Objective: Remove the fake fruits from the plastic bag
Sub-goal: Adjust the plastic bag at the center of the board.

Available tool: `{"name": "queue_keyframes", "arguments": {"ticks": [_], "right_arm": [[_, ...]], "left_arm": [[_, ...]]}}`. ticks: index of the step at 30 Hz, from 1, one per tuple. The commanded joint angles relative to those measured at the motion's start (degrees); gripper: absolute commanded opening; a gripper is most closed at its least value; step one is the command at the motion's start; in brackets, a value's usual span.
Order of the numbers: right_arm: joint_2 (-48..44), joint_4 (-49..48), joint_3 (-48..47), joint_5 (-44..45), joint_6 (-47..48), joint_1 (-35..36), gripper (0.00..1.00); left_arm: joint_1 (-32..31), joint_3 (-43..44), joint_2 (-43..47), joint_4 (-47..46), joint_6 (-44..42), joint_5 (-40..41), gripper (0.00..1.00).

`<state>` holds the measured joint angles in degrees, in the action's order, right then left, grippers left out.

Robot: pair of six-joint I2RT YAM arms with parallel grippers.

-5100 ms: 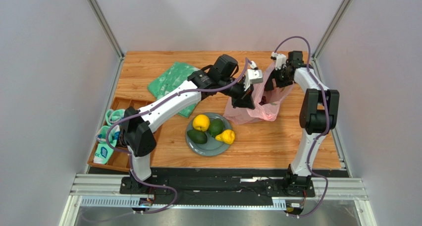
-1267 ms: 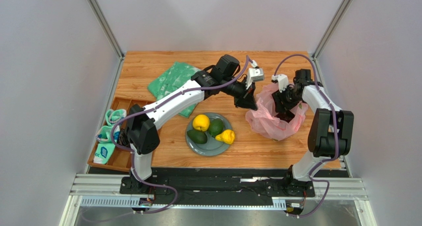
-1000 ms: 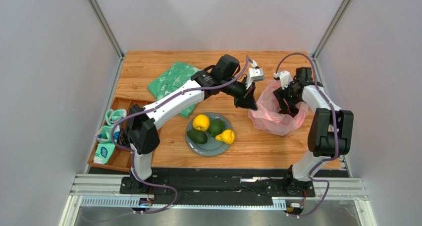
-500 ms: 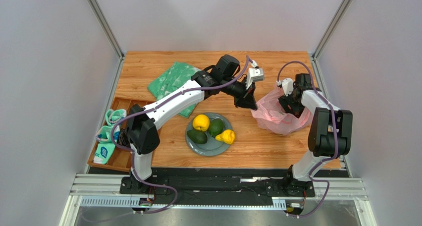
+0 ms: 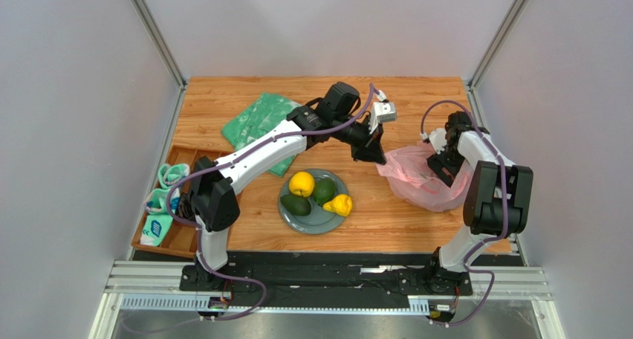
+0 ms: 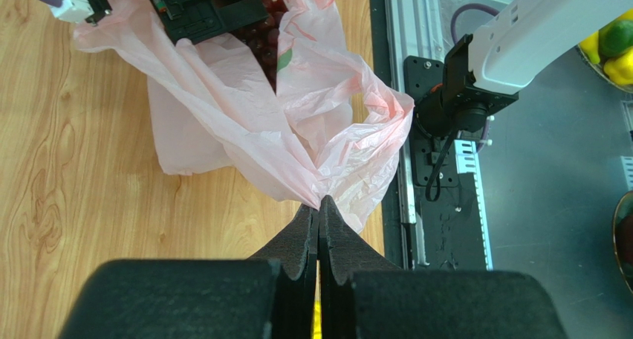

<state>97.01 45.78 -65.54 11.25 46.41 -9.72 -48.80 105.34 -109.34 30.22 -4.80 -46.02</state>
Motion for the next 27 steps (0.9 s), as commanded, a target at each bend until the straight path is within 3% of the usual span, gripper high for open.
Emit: {"name": "queue_keyframes", "arguments": {"ticks": [1,11,14,18,21,27], "right_arm": [[1.9,2.8,-0.6,9.0,2.2,-0.4,0.84],[6.1,-8.1,5.9,17.8,4.0,-1.5,0.82],[6.2,-13.7,7.2,20.4,6.8,-1.4,0.76],[7.0,-17.6,7.3,22.5,10.4,-1.5,0.52],[5.5,-13.8,4.2,19.4,8.4,-1.4,0.39],[-2.9,4.0,-8.8,-2.1,-0.5,1.5,0.32]], "left_arm": [[-0.5,3.0,0.6,-1.1,-1.2,-1.4,0.00],[-0.5,2.3,2.2,1.2,-3.7,0.9,0.00],[-0.5,2.2,2.6,2.1,-4.7,2.2,0.00],[-0.5,2.0,4.0,3.0,-6.4,4.6,0.00],[-0.5,1.7,5.2,4.1,-8.3,6.5,0.00],[-0.5,2.1,6.6,4.6,-10.1,8.9,0.00]]}}
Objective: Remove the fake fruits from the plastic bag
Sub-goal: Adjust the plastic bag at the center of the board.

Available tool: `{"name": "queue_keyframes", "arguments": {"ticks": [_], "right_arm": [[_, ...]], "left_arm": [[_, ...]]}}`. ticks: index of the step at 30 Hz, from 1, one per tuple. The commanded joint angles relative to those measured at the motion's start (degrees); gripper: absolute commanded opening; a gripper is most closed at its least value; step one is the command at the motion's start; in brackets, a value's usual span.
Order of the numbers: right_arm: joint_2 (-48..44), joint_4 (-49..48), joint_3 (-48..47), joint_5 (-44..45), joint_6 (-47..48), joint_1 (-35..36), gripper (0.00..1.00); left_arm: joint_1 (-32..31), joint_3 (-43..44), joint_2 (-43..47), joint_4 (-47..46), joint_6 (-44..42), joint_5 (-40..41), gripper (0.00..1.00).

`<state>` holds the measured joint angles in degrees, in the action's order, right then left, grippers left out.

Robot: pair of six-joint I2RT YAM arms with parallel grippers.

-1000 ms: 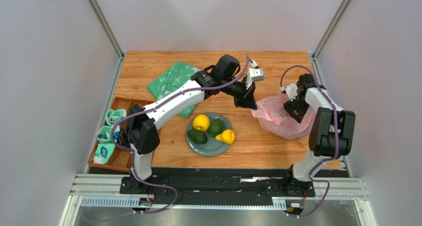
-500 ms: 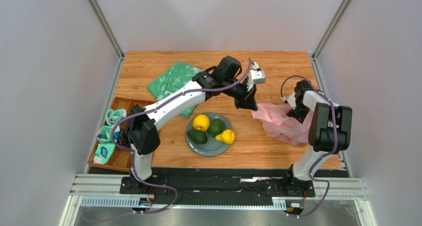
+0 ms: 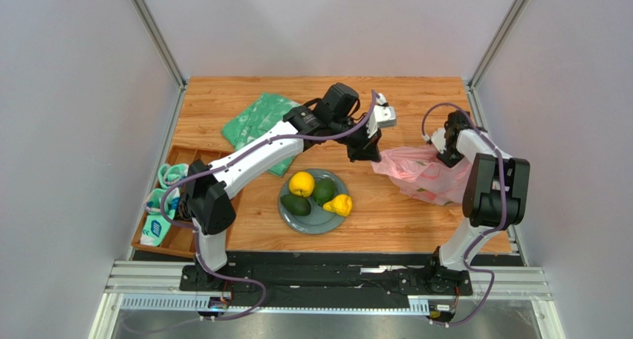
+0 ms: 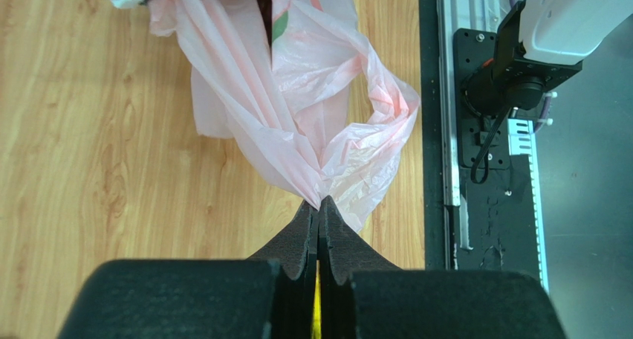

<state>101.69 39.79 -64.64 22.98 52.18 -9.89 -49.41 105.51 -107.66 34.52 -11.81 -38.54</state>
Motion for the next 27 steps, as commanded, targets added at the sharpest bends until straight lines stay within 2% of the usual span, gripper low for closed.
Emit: {"name": "queue_keyframes", "arguments": {"ticks": [1,4,8,10,13,16,20,22,24,27], "right_arm": [[-8.6,12.0,-11.5,-20.0,-7.5,2.2,0.31],[-13.2,17.2,-16.4,-32.3,-10.7,2.4,0.30],[-21.6,15.3,-12.6,-41.1,-10.4,2.2,0.29],[-26.7,13.8,-5.8,-41.4,-9.0,2.2,0.29],[-29.6,12.2,2.4,-37.2,-7.2,1.7,0.31],[-30.8,10.1,9.8,-33.1,-6.5,-0.7,0.33],[-31.4,9.2,16.9,-26.2,-4.6,-1.5,0.35],[-33.4,10.0,18.2,-27.5,-3.9,-2.3,0.38],[-37.8,11.0,18.2,-29.5,-3.3,-2.3,0.47],[-41.3,13.9,14.8,-36.9,-2.9,-2.3,0.55]], "left_arm": [[0.1,2.7,4.9,0.5,-3.3,1.8,0.00],[0.1,4.3,6.0,0.9,-5.2,4.3,0.00],[0.1,4.9,8.2,0.5,-6.9,8.1,0.00],[0.1,4.6,9.7,-0.6,-5.3,9.7,0.00],[-0.3,4.9,11.2,-1.9,-4.4,12.0,0.00],[-0.9,4.6,11.0,-0.9,-6.0,10.6,0.00],[-1.6,-0.4,9.6,0.3,-5.0,7.1,0.00],[-2.3,-4.0,8.8,-0.5,-4.3,6.6,0.00],[-2.6,-7.2,8.6,-1.6,-3.7,6.4,0.00],[-2.9,-8.0,8.3,-2.9,-2.0,5.5,0.00]]}}
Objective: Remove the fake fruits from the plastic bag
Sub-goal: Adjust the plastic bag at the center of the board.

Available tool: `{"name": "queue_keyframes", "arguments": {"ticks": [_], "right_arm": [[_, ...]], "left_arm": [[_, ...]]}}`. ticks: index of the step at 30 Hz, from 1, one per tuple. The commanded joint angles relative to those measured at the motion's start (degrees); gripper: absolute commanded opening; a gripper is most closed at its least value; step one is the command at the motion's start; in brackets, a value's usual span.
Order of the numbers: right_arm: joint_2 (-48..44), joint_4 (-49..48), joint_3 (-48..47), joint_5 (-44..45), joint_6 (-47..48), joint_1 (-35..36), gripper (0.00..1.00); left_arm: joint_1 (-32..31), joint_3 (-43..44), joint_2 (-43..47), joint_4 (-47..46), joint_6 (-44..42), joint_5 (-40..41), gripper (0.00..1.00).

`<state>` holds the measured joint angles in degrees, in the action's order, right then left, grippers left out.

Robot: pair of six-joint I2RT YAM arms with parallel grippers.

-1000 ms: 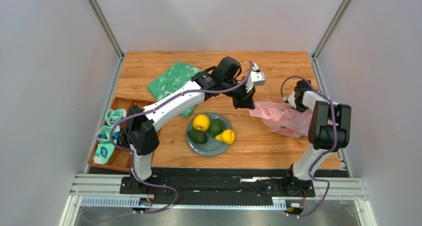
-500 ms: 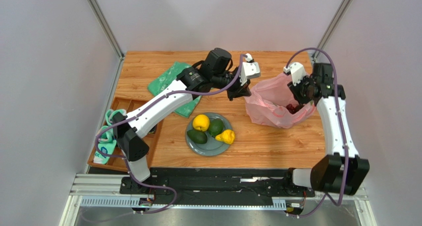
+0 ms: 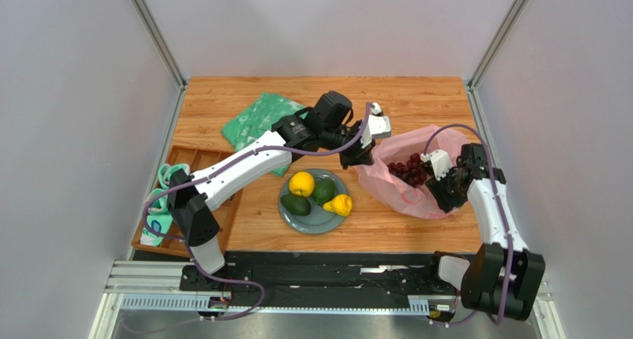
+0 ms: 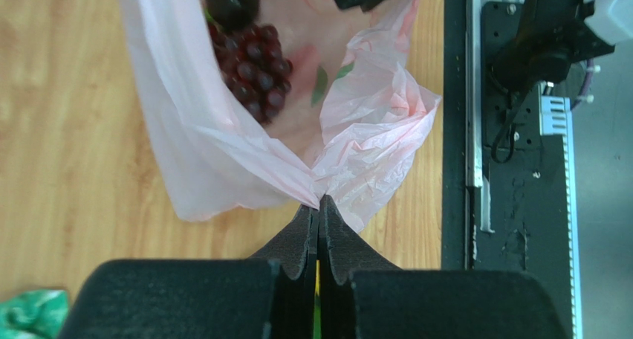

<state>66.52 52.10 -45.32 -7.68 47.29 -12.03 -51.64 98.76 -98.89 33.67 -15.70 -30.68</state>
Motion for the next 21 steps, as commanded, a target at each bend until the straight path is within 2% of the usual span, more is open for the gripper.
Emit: {"name": "queue_keyframes", "arguments": {"ticks": [1,6,13,17,21], "right_arm": [[-6.5,2.1,-5.5,-9.8,2.1,-0.2,0.56],[-4.7,1.8,-8.6,-18.1,4.3,-0.1,0.65],[2.9,-2.1,-10.7,-18.4,13.0,1.0,0.68],[8.7,-5.8,-14.7,-17.4,12.4,1.6,0.68],[15.3,-9.1,-20.7,-14.5,6.0,1.6,0.66]], "left_arm": [[-0.7,-1.1,-0.6,-2.2,2.2,-2.7,0.00],[-0.7,-0.4,-2.0,-2.3,2.3,-3.6,0.00],[-0.7,0.4,-3.1,-3.1,3.1,-4.9,0.00],[-0.7,0.6,-3.6,-3.3,2.8,-5.6,0.00],[-0.7,-0.1,-3.4,-3.5,2.6,-6.1,0.00]]}}
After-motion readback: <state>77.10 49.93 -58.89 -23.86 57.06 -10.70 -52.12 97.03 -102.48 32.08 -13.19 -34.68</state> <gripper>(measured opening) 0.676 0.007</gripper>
